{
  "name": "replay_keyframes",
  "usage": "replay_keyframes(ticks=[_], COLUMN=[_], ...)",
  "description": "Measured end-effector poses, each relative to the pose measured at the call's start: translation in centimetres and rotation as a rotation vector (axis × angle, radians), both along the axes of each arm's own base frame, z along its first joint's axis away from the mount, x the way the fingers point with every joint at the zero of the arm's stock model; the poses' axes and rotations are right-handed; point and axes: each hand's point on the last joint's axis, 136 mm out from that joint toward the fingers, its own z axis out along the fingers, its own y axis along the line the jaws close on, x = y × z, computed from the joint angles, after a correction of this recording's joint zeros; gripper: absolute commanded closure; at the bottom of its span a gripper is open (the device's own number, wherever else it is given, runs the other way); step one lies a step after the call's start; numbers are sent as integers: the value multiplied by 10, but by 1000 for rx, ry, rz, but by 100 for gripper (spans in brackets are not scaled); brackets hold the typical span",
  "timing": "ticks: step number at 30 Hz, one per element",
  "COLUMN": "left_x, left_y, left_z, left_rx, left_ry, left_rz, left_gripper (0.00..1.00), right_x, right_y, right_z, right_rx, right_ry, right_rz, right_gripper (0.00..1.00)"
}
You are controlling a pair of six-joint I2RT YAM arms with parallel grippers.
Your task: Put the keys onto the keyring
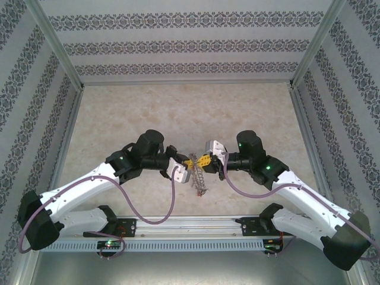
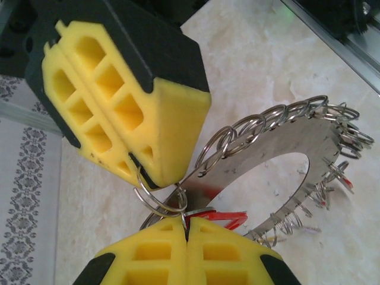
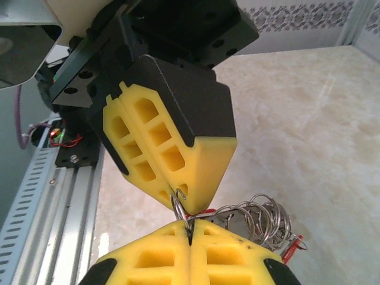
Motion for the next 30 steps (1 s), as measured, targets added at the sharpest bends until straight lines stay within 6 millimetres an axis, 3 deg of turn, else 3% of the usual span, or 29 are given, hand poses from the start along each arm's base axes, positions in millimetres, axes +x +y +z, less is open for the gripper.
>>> replay_keyframes(ticks=[8, 15, 30], left_x=[1, -4, 1], left_y=[-4, 2, 30], left_z=[-3, -10, 19], left_rx=[-49, -73, -177], left_ry=[130, 194, 162], left_rz=[63, 103, 203], left_gripper=[65, 63, 60], right_x=[9, 13, 16], right_y=[-1, 0, 6], right_z=[7, 5, 6], right_rx=[20, 16, 16], right_ry=[-63, -62, -99], right_rz=[-47, -52, -53], right_gripper=[100, 100, 100])
